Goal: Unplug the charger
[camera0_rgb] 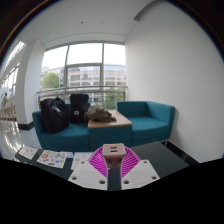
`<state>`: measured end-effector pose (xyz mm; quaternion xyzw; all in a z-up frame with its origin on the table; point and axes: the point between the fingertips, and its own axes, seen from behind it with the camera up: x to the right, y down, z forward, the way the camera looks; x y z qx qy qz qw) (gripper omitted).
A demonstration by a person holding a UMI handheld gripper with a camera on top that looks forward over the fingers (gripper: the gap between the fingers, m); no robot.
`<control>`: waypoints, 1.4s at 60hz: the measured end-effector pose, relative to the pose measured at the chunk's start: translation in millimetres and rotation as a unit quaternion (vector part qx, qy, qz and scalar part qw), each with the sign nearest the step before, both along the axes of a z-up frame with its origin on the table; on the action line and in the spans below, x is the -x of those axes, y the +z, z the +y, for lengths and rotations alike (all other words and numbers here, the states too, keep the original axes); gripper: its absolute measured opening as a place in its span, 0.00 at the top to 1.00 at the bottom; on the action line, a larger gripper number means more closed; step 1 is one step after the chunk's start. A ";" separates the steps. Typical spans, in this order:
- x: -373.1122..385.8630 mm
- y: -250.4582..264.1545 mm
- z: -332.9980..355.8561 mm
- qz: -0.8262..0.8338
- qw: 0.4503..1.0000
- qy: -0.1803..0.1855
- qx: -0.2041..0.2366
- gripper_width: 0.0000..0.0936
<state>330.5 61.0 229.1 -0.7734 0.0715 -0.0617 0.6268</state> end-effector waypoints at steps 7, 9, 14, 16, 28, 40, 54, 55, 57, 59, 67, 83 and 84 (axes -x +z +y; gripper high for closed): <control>-29.7 -84.4 -5.0 0.020 0.994 0.002 0.106 0.87; -28.3 -115.5 -5.8 0.024 0.992 0.003 0.121 0.87; -33.7 -151.1 -8.7 0.033 0.988 0.009 0.153 0.86; -31.5 -159.8 -7.7 0.042 0.986 0.014 0.158 0.86; -11.8 -217.5 -2.0 0.054 0.974 0.031 0.219 0.79; -19.5 -227.9 0.2 0.054 0.970 0.013 0.236 0.68; -26.4 -186.7 -1.7 0.006 0.981 -0.011 0.194 0.38; -24.1 -177.1 -2.5 0.004 0.983 -0.010 0.185 0.37; -19.3 -155.3 -5.5 0.001 0.986 -0.008 0.169 0.34; -13.5 -133.0 -10.3 0.000 0.988 -0.006 0.151 0.30; 25.8 -19.2 -41.4 -0.003 0.998 0.006 0.055 0.14; 151.3 83.2 -134.4 -0.007 0.998 0.062 -0.033 0.13; 158.8 83.1 -139.3 -0.007 0.997 0.067 -0.033 0.13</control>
